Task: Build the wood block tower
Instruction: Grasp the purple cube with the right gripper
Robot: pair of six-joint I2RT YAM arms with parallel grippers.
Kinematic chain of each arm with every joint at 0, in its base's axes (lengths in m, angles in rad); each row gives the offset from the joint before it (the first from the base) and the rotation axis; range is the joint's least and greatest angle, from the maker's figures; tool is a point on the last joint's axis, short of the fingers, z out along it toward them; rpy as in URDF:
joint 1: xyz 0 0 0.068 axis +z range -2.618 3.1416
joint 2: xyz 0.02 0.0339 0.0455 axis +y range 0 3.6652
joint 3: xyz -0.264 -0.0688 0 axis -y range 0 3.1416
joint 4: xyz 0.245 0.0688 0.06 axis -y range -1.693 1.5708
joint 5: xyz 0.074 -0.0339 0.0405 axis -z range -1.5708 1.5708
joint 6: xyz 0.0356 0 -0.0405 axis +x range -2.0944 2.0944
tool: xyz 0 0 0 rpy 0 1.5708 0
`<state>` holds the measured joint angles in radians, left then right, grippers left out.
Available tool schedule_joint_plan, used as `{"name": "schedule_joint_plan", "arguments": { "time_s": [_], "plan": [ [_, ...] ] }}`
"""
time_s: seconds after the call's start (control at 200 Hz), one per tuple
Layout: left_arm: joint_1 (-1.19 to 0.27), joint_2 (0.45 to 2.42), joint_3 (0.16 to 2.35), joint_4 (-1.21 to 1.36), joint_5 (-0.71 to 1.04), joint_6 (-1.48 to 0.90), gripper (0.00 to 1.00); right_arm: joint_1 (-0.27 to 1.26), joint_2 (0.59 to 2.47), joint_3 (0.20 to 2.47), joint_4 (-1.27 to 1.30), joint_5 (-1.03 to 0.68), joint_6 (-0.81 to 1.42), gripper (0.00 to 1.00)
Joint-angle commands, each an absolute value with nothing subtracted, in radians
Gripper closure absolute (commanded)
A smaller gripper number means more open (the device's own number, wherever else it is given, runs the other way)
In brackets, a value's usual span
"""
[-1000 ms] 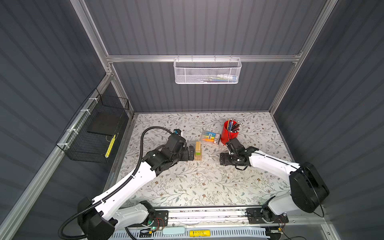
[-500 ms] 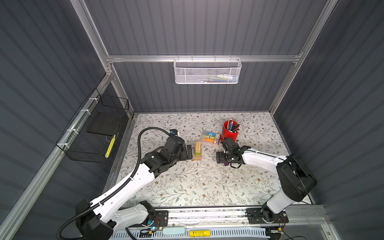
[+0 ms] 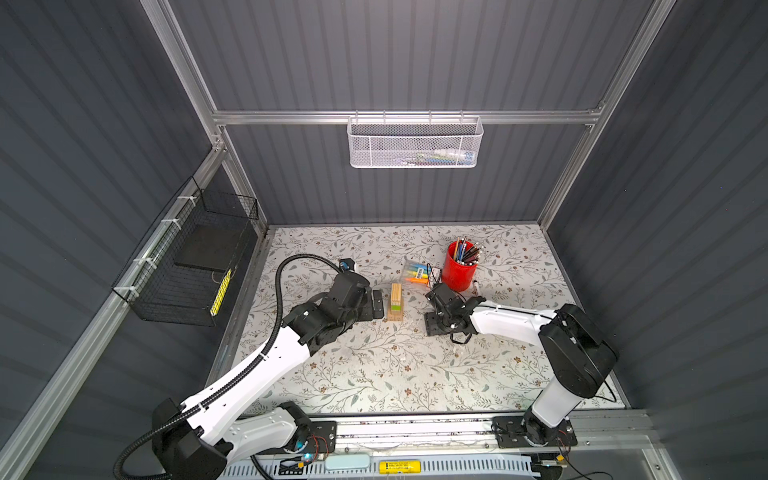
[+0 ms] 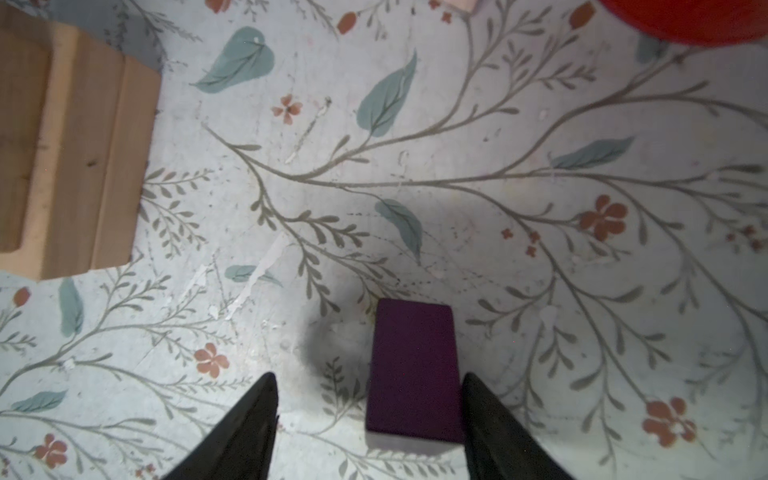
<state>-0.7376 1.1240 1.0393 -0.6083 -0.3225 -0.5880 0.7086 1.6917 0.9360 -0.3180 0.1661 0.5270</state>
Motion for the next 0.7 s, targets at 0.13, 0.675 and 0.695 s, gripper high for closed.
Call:
{"name": "schedule_joint_plan", "arguments": {
  "time_s": [0.13,0.675,0.695],
  "plan": [
    [-0.730,1.103,1.037,-0.634,-0.341,-0.603,0.00,0.706,1.710,0.973,-0.379,0.210,0.593,0.38],
    [-0.730,1.109,1.039,-0.637,-0.343,-0.602,0.00,0.703,1.762,1.000,-0.383,0.197,0.548,0.54],
    [-0.730,1.112,1.039,-0.635,-0.342,-0.602,0.00,0.703,1.766,0.998,-0.383,0.190,0.545,0.54]
  ]
}}
